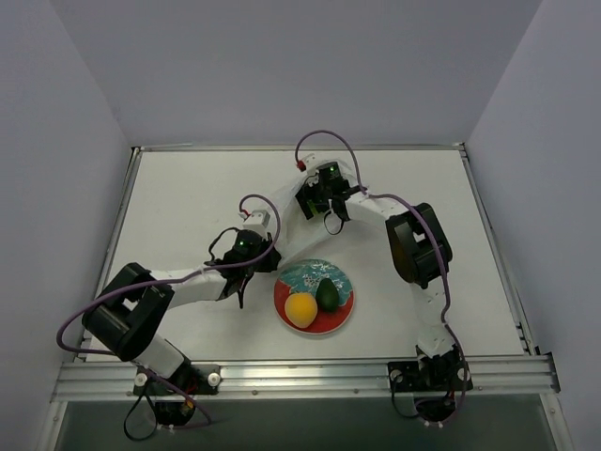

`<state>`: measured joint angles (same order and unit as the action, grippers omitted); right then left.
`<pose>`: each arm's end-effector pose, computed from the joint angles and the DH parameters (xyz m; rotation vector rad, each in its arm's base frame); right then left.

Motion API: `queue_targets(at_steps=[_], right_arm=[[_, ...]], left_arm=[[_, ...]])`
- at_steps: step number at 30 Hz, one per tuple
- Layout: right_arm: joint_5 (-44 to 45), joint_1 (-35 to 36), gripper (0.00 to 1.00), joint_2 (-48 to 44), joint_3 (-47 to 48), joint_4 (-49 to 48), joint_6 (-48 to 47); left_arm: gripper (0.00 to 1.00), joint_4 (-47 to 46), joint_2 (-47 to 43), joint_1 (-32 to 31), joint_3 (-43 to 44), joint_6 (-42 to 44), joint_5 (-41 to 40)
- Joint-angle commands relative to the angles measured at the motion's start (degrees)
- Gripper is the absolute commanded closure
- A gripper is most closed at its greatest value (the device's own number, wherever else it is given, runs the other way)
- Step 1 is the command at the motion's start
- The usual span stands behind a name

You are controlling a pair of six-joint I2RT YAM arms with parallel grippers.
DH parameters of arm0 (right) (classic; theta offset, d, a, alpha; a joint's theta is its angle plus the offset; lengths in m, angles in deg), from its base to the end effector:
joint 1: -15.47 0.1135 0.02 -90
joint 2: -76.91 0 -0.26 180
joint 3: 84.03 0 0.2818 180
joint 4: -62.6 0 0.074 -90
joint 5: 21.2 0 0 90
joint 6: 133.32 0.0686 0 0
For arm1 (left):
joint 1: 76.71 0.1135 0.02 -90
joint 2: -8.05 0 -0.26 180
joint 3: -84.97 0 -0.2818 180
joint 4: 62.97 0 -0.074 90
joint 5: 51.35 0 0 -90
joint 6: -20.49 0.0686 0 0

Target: Take the fake fruits out of the plastic bag

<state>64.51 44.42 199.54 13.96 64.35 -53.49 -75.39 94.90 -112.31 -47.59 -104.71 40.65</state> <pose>0.4735 0.2678 0.1517 -0.7280 1.9074 0.2819 0.2836 -0.2060 0.1295 0.0304 2.1393 -0.7900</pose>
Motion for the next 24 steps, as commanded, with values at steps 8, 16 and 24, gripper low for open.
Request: queue_targets(at_steps=[8, 16, 24], right_arm=[[2.2, 0.8, 0.18, -5.2, -5.4, -10.4, 2.7], [-6.4, 0.1, 0.11, 2.8, 0.4, -5.2, 2.7], [-8.7, -0.6, 0.61, -0.1, -1.6, -8.8, 8.6]], left_arm=[[0.98, -2.0, 0.0, 0.3, 3.6, -1.4, -0.1], [0.98, -2.5, -0.2, 0.4, 3.0, 0.0, -0.7], [0.98, -1.0, -1.7, 0.4, 3.2, 2.1, -1.5]])
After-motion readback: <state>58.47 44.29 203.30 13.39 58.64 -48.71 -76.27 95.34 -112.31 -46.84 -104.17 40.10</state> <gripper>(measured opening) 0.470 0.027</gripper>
